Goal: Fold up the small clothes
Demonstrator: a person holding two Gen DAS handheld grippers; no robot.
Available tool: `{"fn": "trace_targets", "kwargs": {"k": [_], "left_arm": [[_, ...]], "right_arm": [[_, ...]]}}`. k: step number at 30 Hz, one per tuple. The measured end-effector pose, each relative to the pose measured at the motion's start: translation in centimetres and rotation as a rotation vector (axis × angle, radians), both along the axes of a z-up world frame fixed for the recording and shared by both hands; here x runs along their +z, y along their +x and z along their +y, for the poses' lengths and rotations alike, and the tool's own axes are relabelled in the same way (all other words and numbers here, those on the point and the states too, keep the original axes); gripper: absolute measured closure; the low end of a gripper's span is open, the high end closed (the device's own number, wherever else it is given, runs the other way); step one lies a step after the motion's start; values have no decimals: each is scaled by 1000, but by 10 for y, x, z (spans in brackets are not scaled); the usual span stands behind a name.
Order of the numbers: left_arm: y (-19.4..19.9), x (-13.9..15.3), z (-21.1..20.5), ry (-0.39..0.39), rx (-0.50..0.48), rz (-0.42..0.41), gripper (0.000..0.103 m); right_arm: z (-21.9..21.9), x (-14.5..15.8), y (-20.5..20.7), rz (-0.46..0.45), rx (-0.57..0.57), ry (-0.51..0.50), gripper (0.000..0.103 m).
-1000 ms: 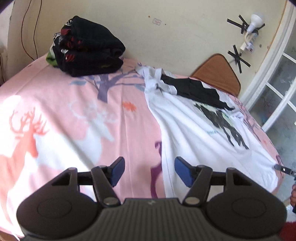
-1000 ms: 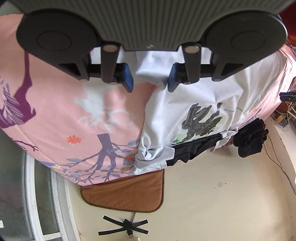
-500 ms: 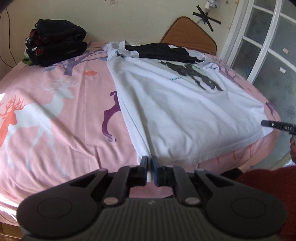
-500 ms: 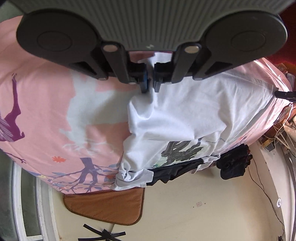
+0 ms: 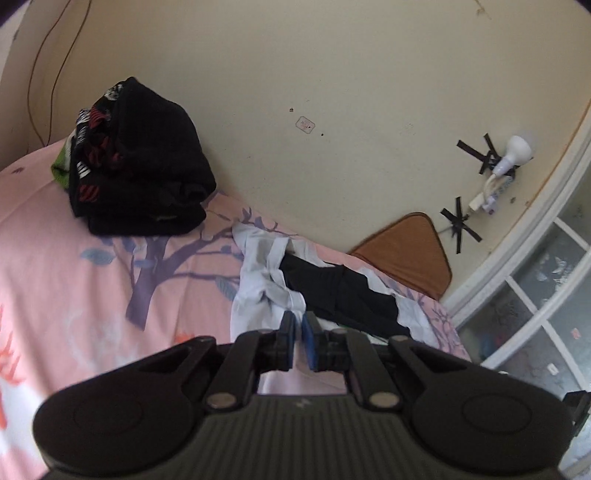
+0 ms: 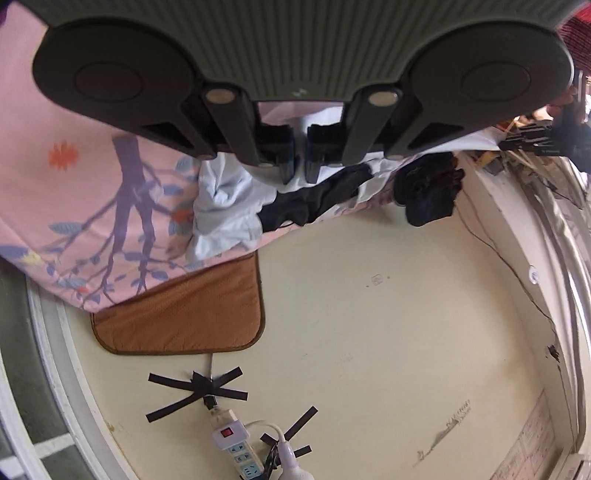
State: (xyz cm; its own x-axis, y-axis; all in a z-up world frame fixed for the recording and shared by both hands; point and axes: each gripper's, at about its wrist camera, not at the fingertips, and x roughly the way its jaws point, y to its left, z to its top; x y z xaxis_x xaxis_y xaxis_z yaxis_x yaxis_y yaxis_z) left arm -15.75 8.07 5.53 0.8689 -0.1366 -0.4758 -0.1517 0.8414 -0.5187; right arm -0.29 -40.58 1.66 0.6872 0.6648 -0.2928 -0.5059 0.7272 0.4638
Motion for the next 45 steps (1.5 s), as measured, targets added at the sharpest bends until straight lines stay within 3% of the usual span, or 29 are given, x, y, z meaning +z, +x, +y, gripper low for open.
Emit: {"fn": "trace_targets", "kwargs": {"k": [1, 3, 4, 6, 8, 12, 16, 20, 27, 31, 33, 34, 35, 36, 37, 40, 45], "left_arm": [[23, -3, -1, 15, 26, 23, 94], [60, -15, 0, 53, 80, 84, 81], [71, -23, 0, 63, 109, 130, 65], [73, -35, 1, 55, 79, 153, 61], [68, -39, 1, 85, 36, 150, 57], [87, -30, 9, 137, 36, 170, 57], [137, -11, 8, 197, 17, 164, 56], [207, -4, -8, 261, -16, 188, 47], [335, -39, -38, 323, -75, 284, 44], [379, -69, -57, 336, -143, 323, 41], [392, -82, -66, 368, -164, 347, 52], [394, -88, -69, 383, -177, 356, 82], [393, -91, -72, 393, -184, 358, 96], [390, -91, -72, 400, -180, 344, 96], [386, -88, -73, 403, -176, 336, 97], [361, -66, -72, 384, -144, 278, 97], [254, -3, -80, 346, -169, 18, 97]], "right_arm": [[10, -2, 24, 19, -37, -15, 92], [24, -7, 56, 36, -92, -25, 85], [28, -11, 69, 38, -119, -71, 64], [28, -16, 68, 24, -160, -128, 48], [18, -20, 56, -2, -105, -138, 49], [20, -17, 62, 1, -103, -211, 49], [43, 6, 99, 15, -74, -177, 49], [91, 22, 152, 12, -18, -240, 49], [171, -4, 270, 163, 11, -336, 45], [203, -32, 316, 244, 45, -379, 40], [212, -45, 326, 286, 88, -394, 40], [216, -50, 327, 292, 108, -408, 41], [219, -52, 324, 286, 130, -425, 45], [222, -52, 319, 259, 154, -450, 73], [223, -49, 312, 231, 165, -469, 93], [210, -26, 286, 162, 155, -409, 94], [163, 34, 198, 17, 180, -276, 94]]}}
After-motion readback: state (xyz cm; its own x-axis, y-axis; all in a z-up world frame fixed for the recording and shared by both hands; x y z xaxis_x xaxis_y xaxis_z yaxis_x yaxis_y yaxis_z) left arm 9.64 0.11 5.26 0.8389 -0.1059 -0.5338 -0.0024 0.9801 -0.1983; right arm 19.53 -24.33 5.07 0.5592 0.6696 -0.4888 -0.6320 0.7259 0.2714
